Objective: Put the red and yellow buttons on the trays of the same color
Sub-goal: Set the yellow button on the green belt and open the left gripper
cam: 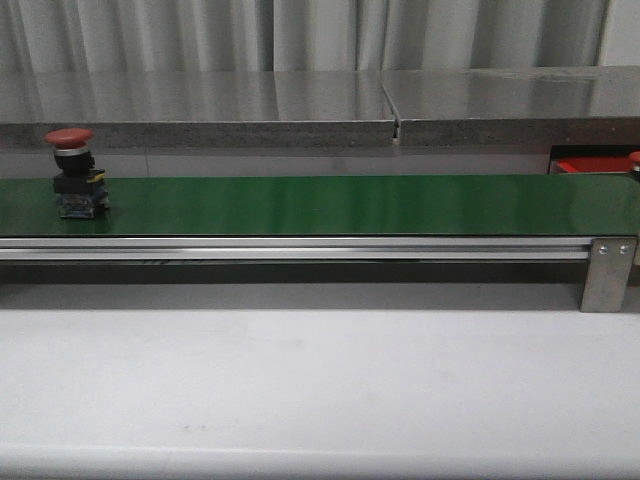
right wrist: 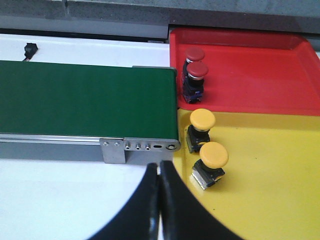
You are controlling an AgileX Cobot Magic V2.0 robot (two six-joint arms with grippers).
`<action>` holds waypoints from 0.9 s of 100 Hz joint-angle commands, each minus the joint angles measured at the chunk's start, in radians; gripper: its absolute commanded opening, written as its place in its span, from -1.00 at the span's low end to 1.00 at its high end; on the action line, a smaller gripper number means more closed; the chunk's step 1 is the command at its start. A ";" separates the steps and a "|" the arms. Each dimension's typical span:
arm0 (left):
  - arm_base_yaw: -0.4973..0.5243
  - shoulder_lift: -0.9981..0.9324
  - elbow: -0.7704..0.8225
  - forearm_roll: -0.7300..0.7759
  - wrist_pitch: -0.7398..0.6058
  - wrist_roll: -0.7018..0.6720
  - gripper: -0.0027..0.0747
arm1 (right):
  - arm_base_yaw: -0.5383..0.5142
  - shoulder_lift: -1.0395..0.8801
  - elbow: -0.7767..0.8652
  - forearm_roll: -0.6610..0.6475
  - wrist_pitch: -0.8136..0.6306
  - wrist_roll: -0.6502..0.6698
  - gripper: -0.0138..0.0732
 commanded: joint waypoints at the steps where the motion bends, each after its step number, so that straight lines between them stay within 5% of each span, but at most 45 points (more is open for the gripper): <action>1: -0.005 -0.058 -0.025 -0.024 -0.043 0.005 -0.26 | 0.000 0.000 -0.026 -0.011 -0.068 -0.009 -0.95; 63: -0.014 -0.058 0.096 -0.038 -0.083 0.024 -0.24 | 0.000 0.000 -0.026 -0.011 -0.068 -0.009 -0.95; 90: -0.014 -0.059 0.096 -0.038 -0.079 0.035 0.32 | 0.000 0.000 -0.026 -0.011 -0.068 -0.009 -0.95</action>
